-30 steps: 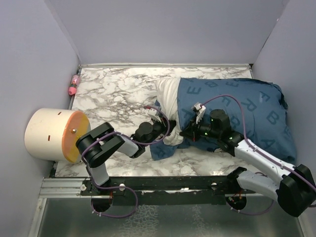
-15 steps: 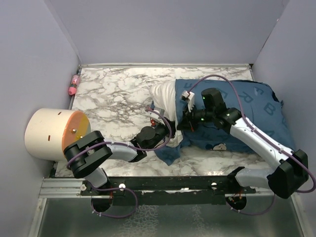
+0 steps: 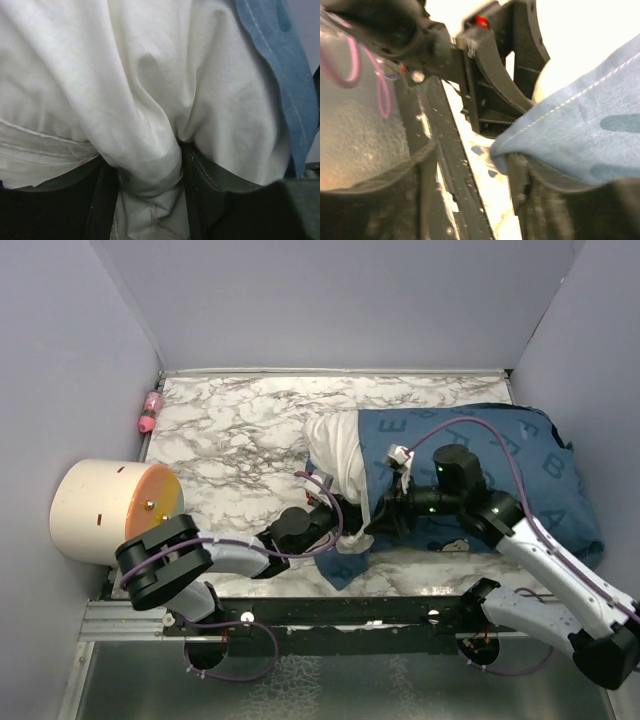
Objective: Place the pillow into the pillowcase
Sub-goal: Stuff the pillow into the pillowcase.
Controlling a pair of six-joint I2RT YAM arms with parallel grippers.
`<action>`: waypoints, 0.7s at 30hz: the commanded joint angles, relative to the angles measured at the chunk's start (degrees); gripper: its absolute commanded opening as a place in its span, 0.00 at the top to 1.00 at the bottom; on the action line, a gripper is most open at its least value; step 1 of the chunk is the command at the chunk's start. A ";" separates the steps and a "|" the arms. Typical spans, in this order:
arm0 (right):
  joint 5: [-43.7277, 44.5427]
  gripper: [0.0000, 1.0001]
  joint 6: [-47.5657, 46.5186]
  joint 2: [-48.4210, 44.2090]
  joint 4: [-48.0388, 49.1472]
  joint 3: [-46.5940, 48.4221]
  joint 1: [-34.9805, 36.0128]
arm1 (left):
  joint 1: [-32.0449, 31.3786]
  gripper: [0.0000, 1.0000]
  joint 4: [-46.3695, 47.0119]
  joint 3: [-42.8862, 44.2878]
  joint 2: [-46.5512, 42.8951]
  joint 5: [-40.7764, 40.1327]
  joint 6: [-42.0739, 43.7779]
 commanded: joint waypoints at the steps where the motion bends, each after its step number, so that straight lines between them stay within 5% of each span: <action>1: -4.77 0.37 4.79 -8.66 4.81 6.85 0.80 | -1.19 0.43 -15.54 -2.86 -11.00 7.09 1.71; 6: 1.56 0.27 3.63 -3.97 1.20 17.49 0.75 | 3.75 0.26 -46.52 0.37 -29.27 9.09 8.39; 11: 25.29 0.08 3.64 7.86 -1.34 28.37 0.66 | 17.54 0.17 -61.76 6.89 -41.23 17.92 8.33; 17: 36.46 0.07 1.34 24.91 -6.28 38.19 0.66 | 28.40 0.10 -66.18 19.31 -27.73 32.75 6.39; 21: 43.86 0.09 0.73 29.46 -9.04 35.19 0.56 | 34.37 0.06 -55.50 17.22 -18.17 41.40 -0.68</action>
